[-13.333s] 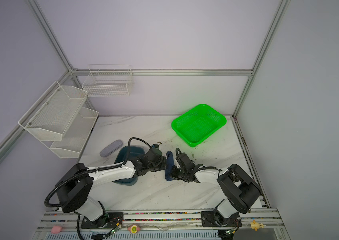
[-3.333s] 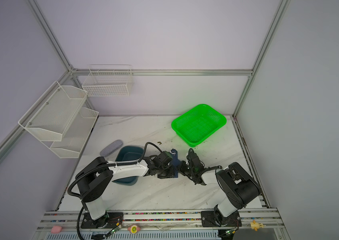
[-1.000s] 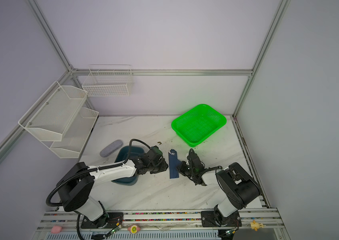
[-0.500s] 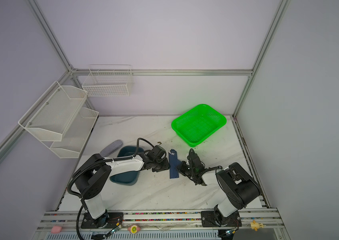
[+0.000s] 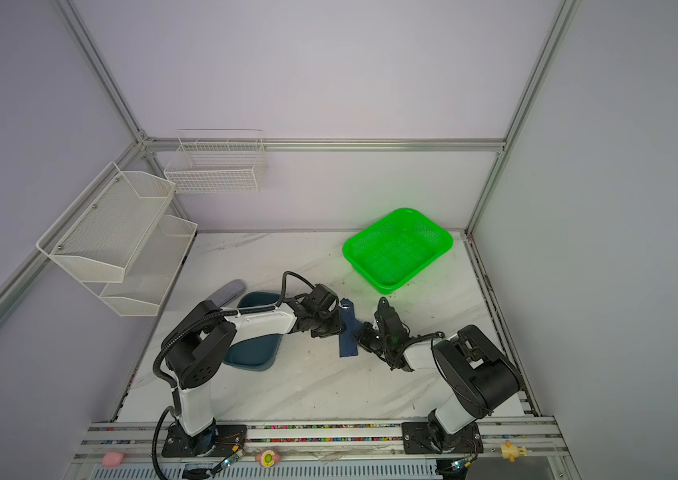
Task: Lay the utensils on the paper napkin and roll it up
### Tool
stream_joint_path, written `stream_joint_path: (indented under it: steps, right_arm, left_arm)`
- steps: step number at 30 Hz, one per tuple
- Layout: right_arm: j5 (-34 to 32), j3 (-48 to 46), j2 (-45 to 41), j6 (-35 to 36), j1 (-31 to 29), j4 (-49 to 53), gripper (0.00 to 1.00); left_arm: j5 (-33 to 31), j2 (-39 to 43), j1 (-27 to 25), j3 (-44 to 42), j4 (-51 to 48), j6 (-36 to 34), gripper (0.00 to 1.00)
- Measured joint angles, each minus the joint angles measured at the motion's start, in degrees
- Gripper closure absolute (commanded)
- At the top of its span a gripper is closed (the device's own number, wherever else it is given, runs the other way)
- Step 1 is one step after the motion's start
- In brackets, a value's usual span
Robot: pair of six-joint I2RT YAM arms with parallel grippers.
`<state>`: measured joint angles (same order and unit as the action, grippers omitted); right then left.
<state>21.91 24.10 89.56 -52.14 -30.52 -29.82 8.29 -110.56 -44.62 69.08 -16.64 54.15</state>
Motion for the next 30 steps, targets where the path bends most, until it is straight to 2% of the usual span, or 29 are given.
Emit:
stream_joint_path:
  steps: [5,10,22,27,30]
  right_arm:
    - [0.1,0.0,0.0,0.1,0.1,0.0,0.83]
    - [0.2,0.0,0.0,0.1,0.3,0.0,0.82]
    - [1.3,-1.6,-2.5,0.0,2.6,-0.2,0.62]
    - [2.6,-1.6,-0.8,-0.1,3.1,-3.0,0.61]
    - [3.3,-1.6,0.9,-0.4,3.2,-5.9,0.67]
  left_arm:
    - [0.1,-1.2,0.0,1.5,-1.0,-0.4,0.73]
    - [0.2,-1.6,0.0,1.9,-1.3,-0.7,0.75]
    - [1.5,-2.6,0.0,2.9,-0.8,-0.8,0.76]
    - [1.7,-2.8,0.0,3.2,-0.8,-0.8,0.76]
    - [1.9,-2.9,0.0,3.3,-0.8,-0.8,0.76]
